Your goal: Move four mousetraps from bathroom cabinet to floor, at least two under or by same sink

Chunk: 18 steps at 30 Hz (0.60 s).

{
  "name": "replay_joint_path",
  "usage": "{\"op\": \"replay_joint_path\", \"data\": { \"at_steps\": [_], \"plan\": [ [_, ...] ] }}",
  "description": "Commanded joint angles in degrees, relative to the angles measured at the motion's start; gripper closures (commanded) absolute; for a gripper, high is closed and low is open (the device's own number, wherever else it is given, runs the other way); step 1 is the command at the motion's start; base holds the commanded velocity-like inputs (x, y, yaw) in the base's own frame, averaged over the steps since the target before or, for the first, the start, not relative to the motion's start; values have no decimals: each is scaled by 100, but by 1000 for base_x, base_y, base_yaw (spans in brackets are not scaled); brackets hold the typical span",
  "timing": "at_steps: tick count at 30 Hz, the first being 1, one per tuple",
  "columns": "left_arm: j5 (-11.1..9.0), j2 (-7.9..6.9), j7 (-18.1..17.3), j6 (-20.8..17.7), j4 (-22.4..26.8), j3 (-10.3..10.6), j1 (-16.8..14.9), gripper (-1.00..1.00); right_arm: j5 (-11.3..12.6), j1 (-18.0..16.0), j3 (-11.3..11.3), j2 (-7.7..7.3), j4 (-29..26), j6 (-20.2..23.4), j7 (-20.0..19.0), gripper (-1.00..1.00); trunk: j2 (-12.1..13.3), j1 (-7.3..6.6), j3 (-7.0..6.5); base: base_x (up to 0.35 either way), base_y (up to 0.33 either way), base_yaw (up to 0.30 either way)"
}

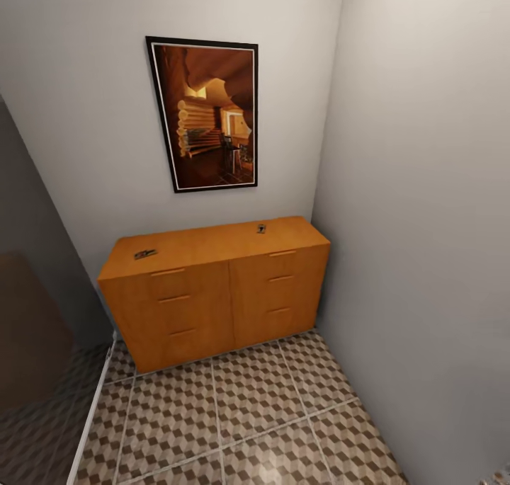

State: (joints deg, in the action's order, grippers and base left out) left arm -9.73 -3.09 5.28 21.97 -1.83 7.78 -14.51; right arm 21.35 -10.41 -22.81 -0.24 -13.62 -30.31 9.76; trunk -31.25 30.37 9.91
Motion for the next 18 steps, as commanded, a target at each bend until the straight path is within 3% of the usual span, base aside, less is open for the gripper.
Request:
{"op": "replay_joint_path", "data": {
  "at_steps": [1, 10, 18],
  "plan": [
    [-46, 1, 8, 35, -19, 51, -8, -100, 19, -5, -48, -3, 0, -10, 43, -100, -9, 2, 10, 0, 0, -193],
    [-46, 1, 8, 35, -19, 55, -8, -100, 19, -5, -49, -3, -2, -14, 48, -100, -9, 2, 10, 0, 0, -76],
    [-46, 1, 8, 37, -19, 57, -8, -100, 19, -5, -48, -3, 0, -19, 53, -100, -9, 2, 10, 0, 0, 67]
  ]
}}
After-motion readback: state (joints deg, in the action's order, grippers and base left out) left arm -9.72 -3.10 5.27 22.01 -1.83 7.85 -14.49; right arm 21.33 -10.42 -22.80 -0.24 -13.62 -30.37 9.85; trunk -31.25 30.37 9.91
